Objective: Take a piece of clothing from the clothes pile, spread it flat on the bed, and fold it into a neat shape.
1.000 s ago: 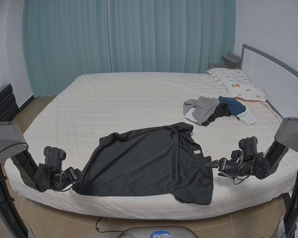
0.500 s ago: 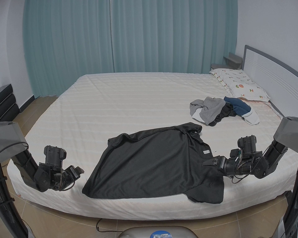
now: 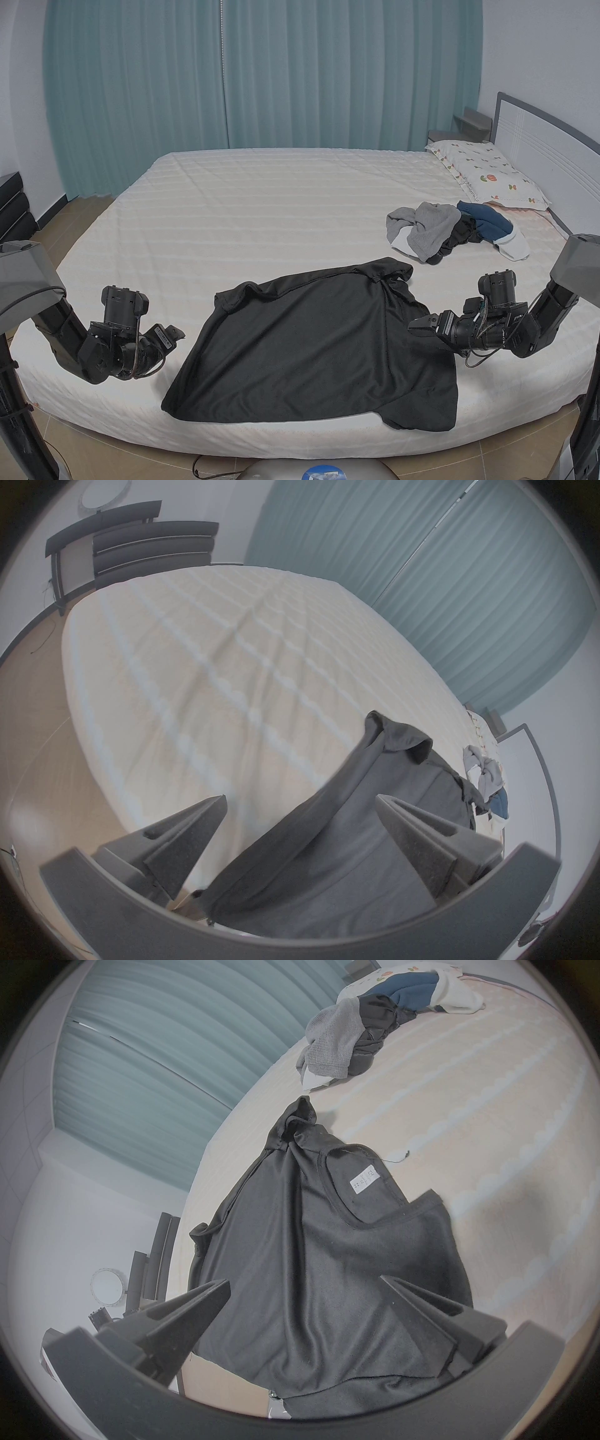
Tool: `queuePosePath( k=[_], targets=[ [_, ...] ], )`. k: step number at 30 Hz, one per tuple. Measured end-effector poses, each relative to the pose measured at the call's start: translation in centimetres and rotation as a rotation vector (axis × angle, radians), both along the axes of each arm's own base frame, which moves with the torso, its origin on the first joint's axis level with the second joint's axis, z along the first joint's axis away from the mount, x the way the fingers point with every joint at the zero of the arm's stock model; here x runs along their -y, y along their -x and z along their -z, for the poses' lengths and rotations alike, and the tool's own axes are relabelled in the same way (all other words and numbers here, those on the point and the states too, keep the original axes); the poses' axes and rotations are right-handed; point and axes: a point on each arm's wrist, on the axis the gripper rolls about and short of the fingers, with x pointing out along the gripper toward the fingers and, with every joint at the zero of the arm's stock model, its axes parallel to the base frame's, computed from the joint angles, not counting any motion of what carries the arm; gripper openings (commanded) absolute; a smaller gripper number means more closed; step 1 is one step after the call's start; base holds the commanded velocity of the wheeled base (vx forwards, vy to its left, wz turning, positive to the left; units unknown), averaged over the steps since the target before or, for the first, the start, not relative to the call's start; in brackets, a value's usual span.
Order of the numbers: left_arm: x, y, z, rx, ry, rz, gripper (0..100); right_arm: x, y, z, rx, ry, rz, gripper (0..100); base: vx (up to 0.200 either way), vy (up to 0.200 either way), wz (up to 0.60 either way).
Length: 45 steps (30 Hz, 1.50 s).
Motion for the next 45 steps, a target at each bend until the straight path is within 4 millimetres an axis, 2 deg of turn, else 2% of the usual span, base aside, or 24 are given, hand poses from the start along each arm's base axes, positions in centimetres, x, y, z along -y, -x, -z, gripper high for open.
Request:
queuePosePath(
  k=[5,10,20,21,29,37,42,43,45],
  targets=[
    [1.0,-1.5,-0.7,0.046,0.034,-0.004,100,-0.1,0.0,0.4,-0.014,-0.004,-0.005,100,0.000,0.000,0.00],
    [1.8,-3.8,-1.0,0.096,0.049,0.002,100,-0.2,-0.3,0.9,-0.024,-0.027,0.004,100,0.000,0.000,0.00],
    [3.3,-10.9,-0.6,0.221,0.066,0.020,100,-0.1,-1.8,1.2,0.037,-0.143,0.087,100,0.000,0.000,0.00],
    [3.5,-11.9,-0.4,0.233,0.068,0.024,100,0.0,-2.0,1.5,0.037,-0.150,0.093,100,0.000,0.000,0.00],
    [5.0,-16.4,1.3,0.245,0.098,0.029,100,0.1,-2.5,2.7,0.024,-0.168,0.111,100,0.000,0.000,0.00],
    [5.7,-17.7,3.8,0.217,0.112,0.034,100,0.1,-2.9,3.4,0.015,-0.172,0.116,100,0.000,0.000,0.00],
    [6.1,-17.7,4.4,0.209,0.110,0.043,100,0.1,-2.9,3.6,0.011,-0.172,0.116,100,0.000,0.000,0.00],
    [6.2,-17.7,4.4,0.208,0.110,0.045,0,0.1,-2.9,3.6,0.011,-0.172,0.116,100,0.000,0.000,0.00],
    [6.5,-17.7,4.6,0.209,0.110,0.051,0,0.0,-2.9,3.6,0.010,-0.172,0.115,100,0.000,0.000,0.00]
  ],
)
